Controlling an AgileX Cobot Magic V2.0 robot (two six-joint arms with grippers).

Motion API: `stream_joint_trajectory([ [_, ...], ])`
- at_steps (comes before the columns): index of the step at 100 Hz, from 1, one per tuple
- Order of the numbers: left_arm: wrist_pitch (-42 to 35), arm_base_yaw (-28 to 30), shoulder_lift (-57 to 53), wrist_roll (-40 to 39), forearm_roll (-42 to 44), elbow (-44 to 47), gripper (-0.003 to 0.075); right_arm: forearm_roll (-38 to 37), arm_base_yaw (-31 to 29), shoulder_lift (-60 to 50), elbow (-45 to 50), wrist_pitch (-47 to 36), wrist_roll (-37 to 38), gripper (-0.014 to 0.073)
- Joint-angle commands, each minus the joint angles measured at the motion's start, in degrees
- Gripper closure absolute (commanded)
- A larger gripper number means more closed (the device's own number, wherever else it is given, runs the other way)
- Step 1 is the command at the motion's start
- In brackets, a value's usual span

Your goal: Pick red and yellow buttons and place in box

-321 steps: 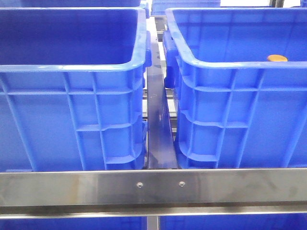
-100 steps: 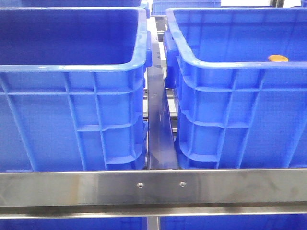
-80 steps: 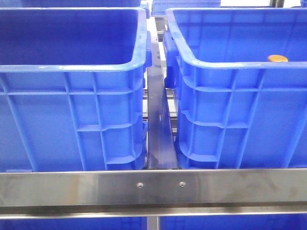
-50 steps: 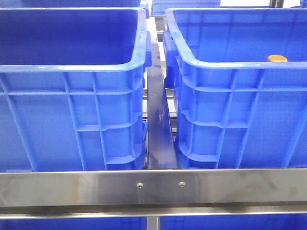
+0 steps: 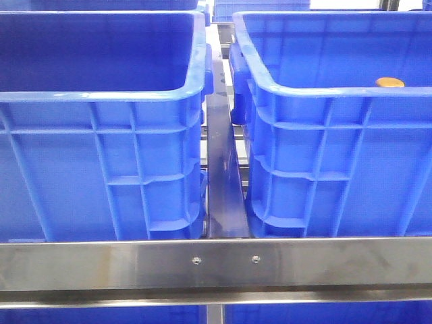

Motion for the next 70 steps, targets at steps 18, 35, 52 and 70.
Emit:
stream_joint_trajectory([
  [18, -4.28, -0.01, 0.5, -0.52, -0.8, -1.31, 0.0739, -2.72, 0.06, -1.25, 0.69, -9.85, 3.2, 0.0661],
  [35, -4.28, -0.01, 0.5, -0.52, -0.8, -1.31, 0.0739, -2.66, 0.06, -1.25, 0.69, -9.85, 3.2, 0.0661],
  [52, -4.28, -0.01, 0.5, -0.52, -0.8, -1.31, 0.0739, -2.66, 0.06, -1.25, 0.69, -9.85, 3.2, 0.0661],
  [70, -4.28, -0.01, 0.5, -0.52, -0.8, -1.31, 0.0739, -2.66, 0.06, -1.25, 0.69, -9.85, 3.2, 0.0661],
])
